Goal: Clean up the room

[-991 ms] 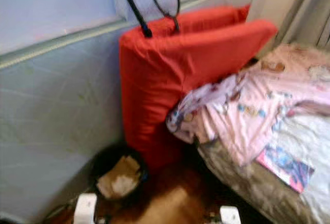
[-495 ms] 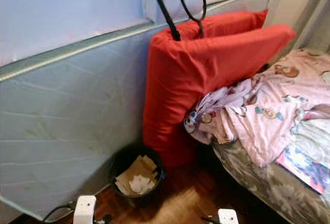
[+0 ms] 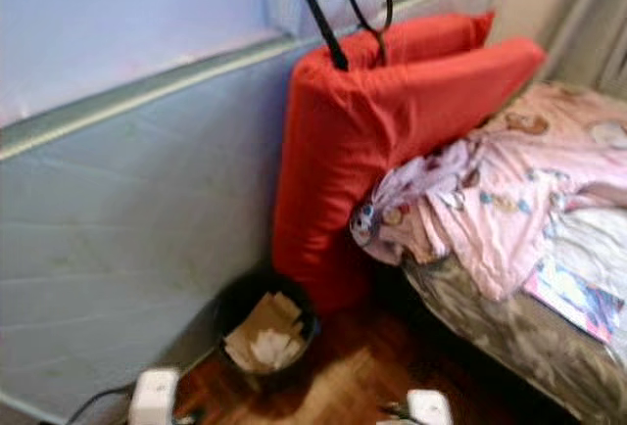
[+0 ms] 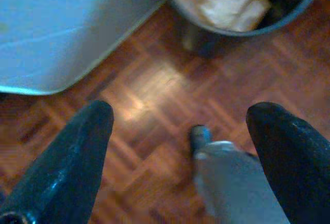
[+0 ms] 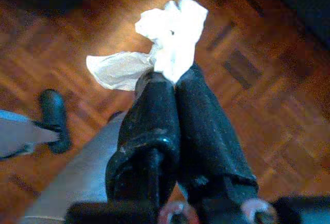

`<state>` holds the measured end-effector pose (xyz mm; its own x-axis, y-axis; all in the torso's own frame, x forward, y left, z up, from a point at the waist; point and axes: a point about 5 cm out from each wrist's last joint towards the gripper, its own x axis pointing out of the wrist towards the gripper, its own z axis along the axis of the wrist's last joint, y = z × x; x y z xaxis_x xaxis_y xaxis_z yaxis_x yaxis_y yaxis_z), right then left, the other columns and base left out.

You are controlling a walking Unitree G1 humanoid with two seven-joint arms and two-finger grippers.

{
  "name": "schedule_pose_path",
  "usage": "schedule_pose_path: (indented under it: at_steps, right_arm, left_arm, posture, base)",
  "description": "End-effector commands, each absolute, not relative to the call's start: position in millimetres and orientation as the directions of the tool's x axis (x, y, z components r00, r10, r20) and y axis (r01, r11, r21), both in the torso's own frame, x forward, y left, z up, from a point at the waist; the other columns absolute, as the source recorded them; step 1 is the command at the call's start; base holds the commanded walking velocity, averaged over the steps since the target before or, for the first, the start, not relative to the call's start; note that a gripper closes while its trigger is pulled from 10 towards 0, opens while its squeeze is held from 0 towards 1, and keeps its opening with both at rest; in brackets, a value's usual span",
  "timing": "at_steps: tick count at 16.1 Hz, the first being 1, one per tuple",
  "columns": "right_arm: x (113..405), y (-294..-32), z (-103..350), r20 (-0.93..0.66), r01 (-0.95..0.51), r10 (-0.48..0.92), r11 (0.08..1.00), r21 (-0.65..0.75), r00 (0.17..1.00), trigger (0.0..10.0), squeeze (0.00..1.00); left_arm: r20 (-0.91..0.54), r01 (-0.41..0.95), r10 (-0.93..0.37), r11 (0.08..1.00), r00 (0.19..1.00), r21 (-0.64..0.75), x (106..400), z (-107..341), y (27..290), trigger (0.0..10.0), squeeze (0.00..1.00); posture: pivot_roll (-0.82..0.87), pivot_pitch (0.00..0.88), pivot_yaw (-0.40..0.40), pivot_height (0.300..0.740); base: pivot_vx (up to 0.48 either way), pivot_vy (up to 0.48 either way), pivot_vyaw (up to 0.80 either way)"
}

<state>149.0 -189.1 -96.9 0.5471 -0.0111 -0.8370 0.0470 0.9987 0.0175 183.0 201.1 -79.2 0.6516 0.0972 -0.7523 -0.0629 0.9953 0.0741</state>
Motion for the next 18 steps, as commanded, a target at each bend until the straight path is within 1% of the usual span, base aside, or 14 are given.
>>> schedule_pose_path:
  at_steps: [1, 9, 18]
  right_arm:
    - [144.2, -197.4, -97.7, -0.846, 0.050, -0.031, 0.999, -0.005, 0.532, 10.0, 0.00]
    - [144.2, -197.3, -97.7, -0.846, 0.049, -0.028, 0.999, -0.003, 0.533, 10.0, 0.00]
    - [145.7, -197.3, -97.0, -0.841, 0.042, -0.029, 0.999, -0.008, 0.541, 10.0, 0.00]
  left_arm:
    - [-0.755, -0.057, 0.082, 0.997, 0.650, 0.059, 183.2, -80.2, 194.5, 10.0, 0.00]
    - [-0.758, -0.058, 0.083, 0.996, 0.647, 0.060, 182.4, -80.7, 194.7, 10.0, 0.00]
    - [-0.760, -0.084, 0.094, 0.995, 0.643, 0.052, 182.3, -80.7, 196.5, 10.0, 0.00]
  posture:
    - [0.01, 0.000, -0.008, 0.740]
    - [0.00, 0.000, -0.008, 0.740]
    - [0.00, 0.000, -0.008, 0.740]
  base:
    - [0.000, 0.322, 0.00]
    - [0.000, 0.313, 0.00]
    - [0.000, 0.000, 0.00]
